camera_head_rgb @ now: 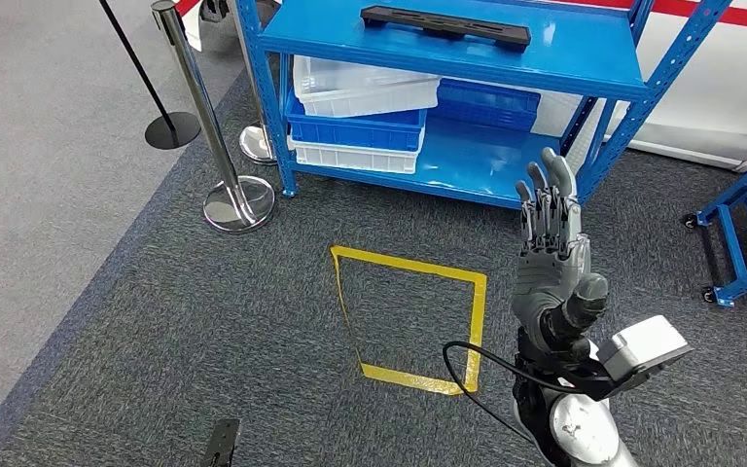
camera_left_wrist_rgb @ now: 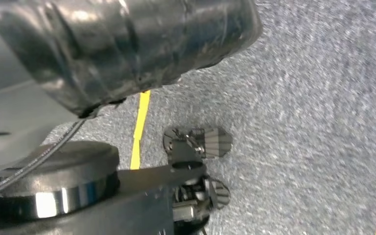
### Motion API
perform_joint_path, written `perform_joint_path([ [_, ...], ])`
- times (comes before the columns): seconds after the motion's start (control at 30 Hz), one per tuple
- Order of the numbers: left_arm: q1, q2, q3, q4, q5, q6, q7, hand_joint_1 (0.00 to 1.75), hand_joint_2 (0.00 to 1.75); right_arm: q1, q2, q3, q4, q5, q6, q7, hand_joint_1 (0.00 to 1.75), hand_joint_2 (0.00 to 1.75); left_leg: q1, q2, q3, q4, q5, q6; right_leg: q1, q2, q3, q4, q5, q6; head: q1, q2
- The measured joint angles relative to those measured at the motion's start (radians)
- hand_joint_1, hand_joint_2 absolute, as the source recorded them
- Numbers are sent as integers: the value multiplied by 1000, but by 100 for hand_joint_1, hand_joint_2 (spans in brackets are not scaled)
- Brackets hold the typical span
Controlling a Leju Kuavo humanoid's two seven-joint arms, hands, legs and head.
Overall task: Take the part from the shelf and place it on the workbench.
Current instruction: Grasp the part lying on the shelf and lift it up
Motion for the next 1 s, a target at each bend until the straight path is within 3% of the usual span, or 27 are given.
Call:
perform_joint_path([
  [0.07,0,-2,-1,0,0,0,2,0,0,0,-4,0,-2,0,-3,6,0,0,5,-1,11,-12,2,8,-1,1,-25,55,-31,10,2,0],
  [0.17,0,-4,-3,0,2,2,3,0,0,5,-8,2,-2,19,-21,28,0,0,5,-2,19,-14,-5,18,-3,2,-128,240,-98,20,2,0],
  [0.2,1,-4,-4,0,4,2,4,0,0,7,-10,2,-2,33,-29,39,0,0,4,-3,23,-13,-9,19,-4,2,-153,273,-96,22,2,0],
  [0.23,2,-4,-5,0,5,2,4,0,0,8,-11,4,-2,48,-37,50,0,0,5,-5,28,-13,-13,18,-5,2,-158,268,-73,24,2,0],
  [0.3,4,-6,-6,0,8,1,4,0,0,8,-14,8,-2,77,-49,70,0,0,5,-10,43,-10,-26,12,-10,3,-117,155,11,25,2,0],
  [0.37,3,-7,-7,0,11,1,5,0,0,7,-16,14,-2,97,-56,86,0,0,2,-15,50,-2,-41,2,-11,5,-65,43,53,19,2,0],
  [0.5,4,-7,-9,0,15,0,6,0,0,4,-17,27,-2,110,-67,101,0,0,1,-16,50,2,-52,-19,-8,9,-42,7,37,-4,-2,0],
  [0.57,3,-8,-9,0,16,0,6,0,0,2,-18,32,-2,112,-68,102,0,0,3,-10,29,51,-77,-28,-12,6,-29,0,32,-18,-5,0],
  [0.67,4,-8,-9,0,16,0,6,0,0,1,-18,41,-2,112,-68,103,0,0,4,-3,-86,237,-132,-36,-9,3,-12,-3,17,-29,-9,0],
  [0.7,6,-8,-9,0,17,0,7,0,0,2,-18,44,-2,112,-68,104,0,0,4,-2,-118,277,-130,-36,-8,3,-4,-3,10,-30,-9,0],
  [0.73,8,-8,-9,0,17,0,8,0,0,2,-18,46,-2,112,-68,105,0,0,4,-2,-133,280,-108,-35,-7,4,5,-3,2,-30,-9,0],
  [0.8,9,-7,-9,0,18,0,9,0,0,1,-18,49,-2,113,-68,109,0,0,2,-1,-109,182,-18,-24,-6,5,30,-3,-15,-27,-9,0],
  [0.87,8,-7,-9,0,18,0,10,0,0,-1,-18,51,-2,115,-67,116,0,0,-6,1,-61,68,33,-9,-4,5,48,-7,-31,-19,-7,0],
  [1.0,7,-6,-10,0,19,0,13,0,0,-6,-19,57,-1,118,-65,121,0,0,-10,-1,-13,-8,13,8,-3,3,68,-18,-35,2,-6,0],
])
